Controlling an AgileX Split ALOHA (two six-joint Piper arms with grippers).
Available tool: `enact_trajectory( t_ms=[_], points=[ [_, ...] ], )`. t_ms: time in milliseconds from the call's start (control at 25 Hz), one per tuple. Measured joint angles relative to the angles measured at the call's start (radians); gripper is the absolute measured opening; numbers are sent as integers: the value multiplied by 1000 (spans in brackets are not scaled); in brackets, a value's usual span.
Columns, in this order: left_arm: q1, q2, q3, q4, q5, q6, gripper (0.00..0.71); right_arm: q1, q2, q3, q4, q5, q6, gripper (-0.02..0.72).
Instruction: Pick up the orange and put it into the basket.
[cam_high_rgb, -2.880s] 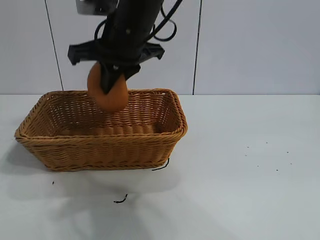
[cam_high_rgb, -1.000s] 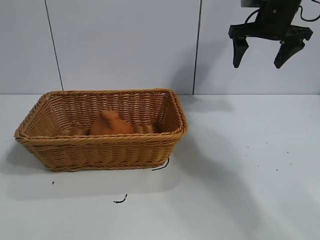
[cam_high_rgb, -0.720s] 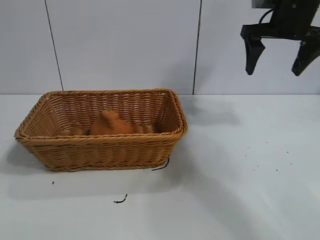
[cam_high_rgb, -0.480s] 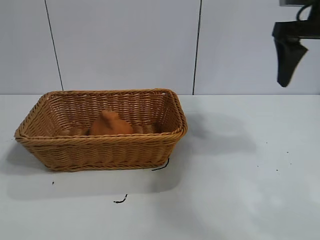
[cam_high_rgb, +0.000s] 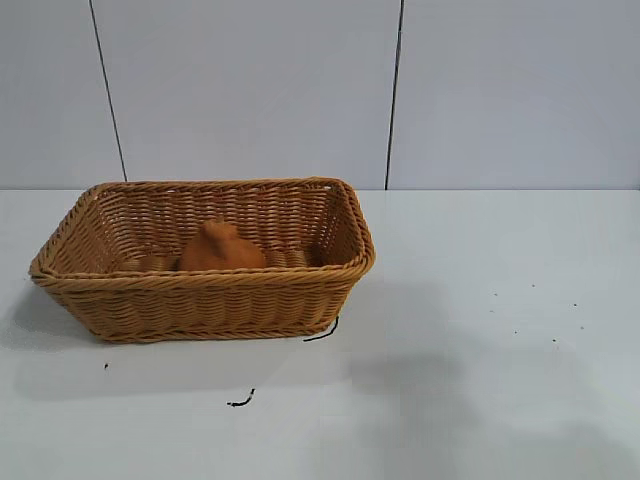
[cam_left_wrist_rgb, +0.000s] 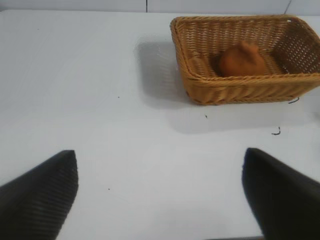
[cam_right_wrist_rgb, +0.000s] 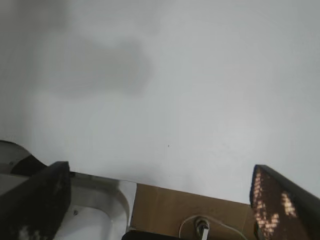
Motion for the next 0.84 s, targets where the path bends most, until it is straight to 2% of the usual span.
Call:
enact_trajectory(
  t_ms=[520, 840],
  points=[
    [0, 0, 0, 0, 0, 0, 639, 0, -499, 7, 0, -14, 0, 695],
    [0, 0, 0, 0, 0, 0, 639, 2, -543, 7, -3, -13, 0, 695]
  ],
)
